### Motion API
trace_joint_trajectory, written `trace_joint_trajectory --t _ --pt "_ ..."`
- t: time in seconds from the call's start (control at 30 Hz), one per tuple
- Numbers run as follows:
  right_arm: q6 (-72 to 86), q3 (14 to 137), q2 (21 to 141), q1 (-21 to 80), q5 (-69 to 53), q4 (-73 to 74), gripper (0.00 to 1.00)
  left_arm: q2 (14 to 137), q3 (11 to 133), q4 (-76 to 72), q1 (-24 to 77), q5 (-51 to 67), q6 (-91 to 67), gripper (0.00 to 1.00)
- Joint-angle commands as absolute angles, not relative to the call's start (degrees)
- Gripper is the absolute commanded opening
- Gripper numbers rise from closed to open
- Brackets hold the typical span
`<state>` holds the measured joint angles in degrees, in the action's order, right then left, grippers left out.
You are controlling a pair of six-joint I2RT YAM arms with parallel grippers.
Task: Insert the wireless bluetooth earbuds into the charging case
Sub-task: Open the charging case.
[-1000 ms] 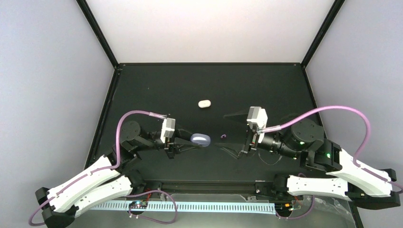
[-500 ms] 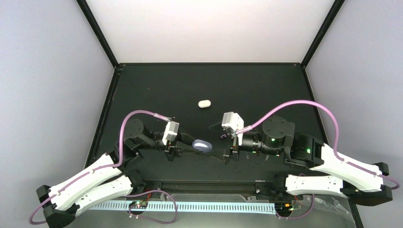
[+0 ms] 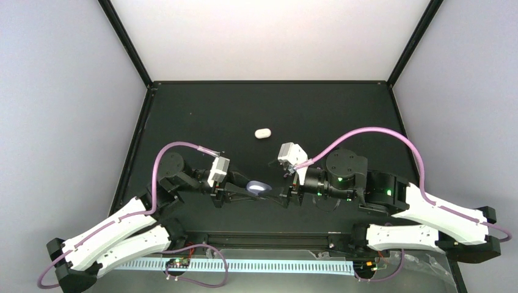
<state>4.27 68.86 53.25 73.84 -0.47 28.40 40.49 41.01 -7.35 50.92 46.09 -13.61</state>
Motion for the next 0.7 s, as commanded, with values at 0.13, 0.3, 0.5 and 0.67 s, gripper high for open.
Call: trace_joint_trajectory --t 0.13,0.3,0.5,0.67 --pt "7.30 67.13 52.05 73.65 5.90 25.70 0.81 39.09 42.92 -7.85 50.98 47.45 -11.88 0.02" --pt "8.35 66.41 51.89 73.61 9.03 25.85 0.80 38.84 42.89 -7.53 51.00 47.64 -11.56 0.02" --pt "10.12 65.42 50.35 73.58 13.41 24.54 0.80 38.85 42.72 -6.31 51.06 47.60 -11.05 0.02" --pt "10.26 65.48 50.23 73.65 13.63 24.24 0.80 38.85 42.69 -5.83 51.07 47.22 -10.66 0.02"
